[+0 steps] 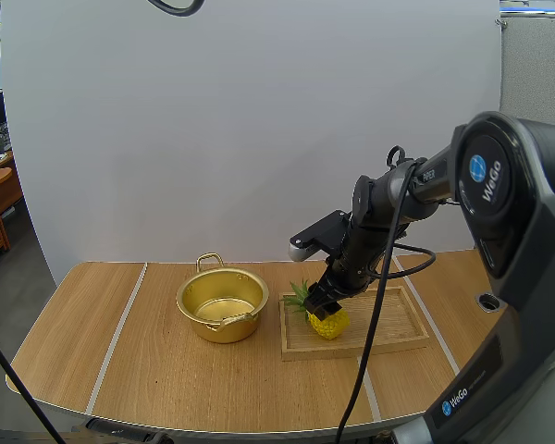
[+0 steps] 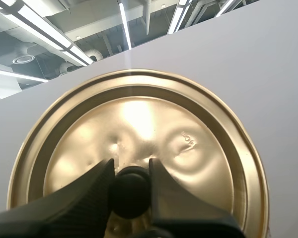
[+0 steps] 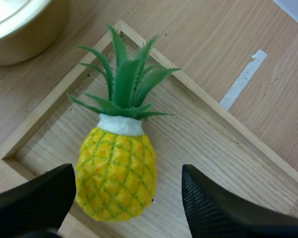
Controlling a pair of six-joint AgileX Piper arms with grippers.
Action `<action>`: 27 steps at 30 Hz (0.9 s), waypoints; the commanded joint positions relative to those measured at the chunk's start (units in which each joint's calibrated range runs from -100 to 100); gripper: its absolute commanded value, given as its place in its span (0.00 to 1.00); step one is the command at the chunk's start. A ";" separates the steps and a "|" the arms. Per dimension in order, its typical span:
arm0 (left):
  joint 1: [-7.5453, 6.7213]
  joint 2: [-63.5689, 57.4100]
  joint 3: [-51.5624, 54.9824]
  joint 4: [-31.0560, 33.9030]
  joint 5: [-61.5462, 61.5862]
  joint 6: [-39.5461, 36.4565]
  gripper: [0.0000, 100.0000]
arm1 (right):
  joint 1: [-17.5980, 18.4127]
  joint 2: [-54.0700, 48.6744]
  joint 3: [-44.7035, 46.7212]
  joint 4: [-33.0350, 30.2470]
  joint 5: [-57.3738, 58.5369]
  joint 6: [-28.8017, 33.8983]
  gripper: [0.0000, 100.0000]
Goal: Open the pot, put the pineapple inside, and close it
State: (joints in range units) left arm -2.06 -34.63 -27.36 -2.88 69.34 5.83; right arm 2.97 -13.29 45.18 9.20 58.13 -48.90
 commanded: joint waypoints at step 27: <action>0.02 -0.38 -0.43 0.63 -2.19 -0.55 0.00 | -0.23 11.23 -0.37 1.59 -10.40 -2.12 1.00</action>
State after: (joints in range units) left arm -2.06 -34.63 -27.36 -2.76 69.34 5.83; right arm 2.97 -2.50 45.06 10.27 50.74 -50.62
